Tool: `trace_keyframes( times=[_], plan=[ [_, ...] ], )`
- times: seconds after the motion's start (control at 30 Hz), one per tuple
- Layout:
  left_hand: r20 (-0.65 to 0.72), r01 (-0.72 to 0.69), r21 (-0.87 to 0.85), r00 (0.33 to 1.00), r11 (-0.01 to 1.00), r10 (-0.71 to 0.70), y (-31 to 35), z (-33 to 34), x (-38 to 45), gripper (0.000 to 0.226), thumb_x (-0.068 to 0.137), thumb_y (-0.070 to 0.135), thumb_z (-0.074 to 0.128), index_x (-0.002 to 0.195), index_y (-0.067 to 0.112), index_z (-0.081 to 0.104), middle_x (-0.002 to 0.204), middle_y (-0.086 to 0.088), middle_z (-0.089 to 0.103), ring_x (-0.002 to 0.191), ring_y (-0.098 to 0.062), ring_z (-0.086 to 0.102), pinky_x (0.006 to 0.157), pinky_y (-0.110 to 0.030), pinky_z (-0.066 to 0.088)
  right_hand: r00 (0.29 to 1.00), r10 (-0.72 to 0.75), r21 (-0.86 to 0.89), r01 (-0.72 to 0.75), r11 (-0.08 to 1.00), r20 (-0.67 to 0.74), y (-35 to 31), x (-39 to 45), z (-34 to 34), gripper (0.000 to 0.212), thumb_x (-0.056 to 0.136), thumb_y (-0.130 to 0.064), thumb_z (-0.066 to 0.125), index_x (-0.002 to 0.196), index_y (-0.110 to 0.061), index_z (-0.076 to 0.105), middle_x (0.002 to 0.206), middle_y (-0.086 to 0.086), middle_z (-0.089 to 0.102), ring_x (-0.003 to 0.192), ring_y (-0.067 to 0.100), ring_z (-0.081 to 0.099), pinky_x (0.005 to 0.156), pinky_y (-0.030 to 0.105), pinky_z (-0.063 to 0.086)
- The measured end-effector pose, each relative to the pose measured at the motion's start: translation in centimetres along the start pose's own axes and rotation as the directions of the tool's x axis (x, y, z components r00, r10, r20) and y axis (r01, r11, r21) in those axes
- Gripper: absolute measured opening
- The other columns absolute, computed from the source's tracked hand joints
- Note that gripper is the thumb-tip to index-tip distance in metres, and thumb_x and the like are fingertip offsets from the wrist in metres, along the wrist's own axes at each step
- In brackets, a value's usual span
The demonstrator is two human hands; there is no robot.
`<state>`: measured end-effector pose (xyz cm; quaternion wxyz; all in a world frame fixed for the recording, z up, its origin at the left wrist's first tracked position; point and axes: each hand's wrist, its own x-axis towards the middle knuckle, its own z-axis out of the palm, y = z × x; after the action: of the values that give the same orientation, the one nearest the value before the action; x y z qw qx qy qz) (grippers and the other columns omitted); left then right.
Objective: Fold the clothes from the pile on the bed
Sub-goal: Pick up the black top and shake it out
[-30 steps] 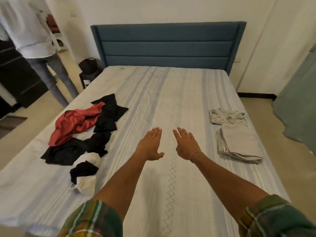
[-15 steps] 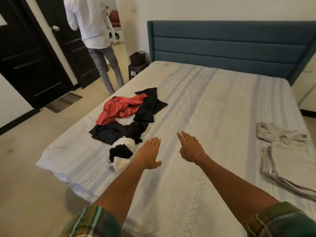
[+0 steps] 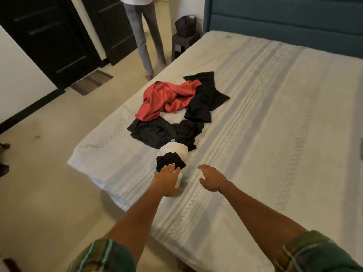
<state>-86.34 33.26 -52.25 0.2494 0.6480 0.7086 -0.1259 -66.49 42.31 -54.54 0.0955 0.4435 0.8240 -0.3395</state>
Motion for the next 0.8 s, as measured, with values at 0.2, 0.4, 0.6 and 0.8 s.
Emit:
trace_keyframes(
  times=[0.2,0.4,0.6,0.8],
  plan=[
    [0.035,0.02,0.009,0.999,1.0,-0.02,-6.6,2.1,2.4,0.083,0.096,0.051,0.058,0.159,0.018,0.017,0.168,-0.01,0.007,0.155,-0.03,0.01,0.123,-0.042,0.016,0.984,0.135,0.249,-0.161,0.955,0.118,-3.3,8.1,5.5,0.063,0.102,-0.024,0.056,0.156,-0.011,0.027,0.155,0.016,0.04,0.141,0.034,0.041,0.115,0.04,0.036],
    [-0.002,0.05,-0.052,0.999,0.997,-0.05,-10.1,3.2,4.6,0.076,0.093,0.05,0.063,0.153,0.017,0.032,0.164,-0.01,0.024,0.15,-0.03,0.024,0.118,-0.043,0.03,0.921,0.38,0.588,-0.356,0.727,0.087,-5.2,15.2,7.2,0.09,0.096,-0.04,0.065,0.16,-0.009,0.01,0.158,0.018,0.036,0.144,0.037,0.037,0.114,0.043,0.034],
    [0.013,0.085,-0.119,0.996,0.989,-0.084,-11.6,3.2,6.1,0.071,0.092,0.048,0.064,0.149,0.014,0.038,0.157,-0.011,0.034,0.143,-0.031,0.034,0.114,-0.043,0.036,0.943,0.332,0.504,-0.295,0.811,0.018,-6.8,17.8,7.1,0.049,0.093,-0.041,0.068,0.124,-0.003,0.066,0.119,0.017,0.069,0.115,0.035,0.062,0.091,0.034,0.047],
    [-0.131,0.154,-0.218,0.974,0.964,-0.185,-11.5,0.5,7.2,0.066,0.09,0.047,0.066,0.139,0.009,0.042,0.137,-0.011,0.052,0.125,-0.029,0.051,0.105,-0.039,0.044,0.989,0.116,0.657,-0.028,0.754,-0.091,-9.7,17.7,2.9,0.038,0.095,-0.05,0.06,0.111,-0.016,0.067,0.11,0.003,0.071,0.108,0.022,0.064,0.1,0.049,0.052]
  ],
)
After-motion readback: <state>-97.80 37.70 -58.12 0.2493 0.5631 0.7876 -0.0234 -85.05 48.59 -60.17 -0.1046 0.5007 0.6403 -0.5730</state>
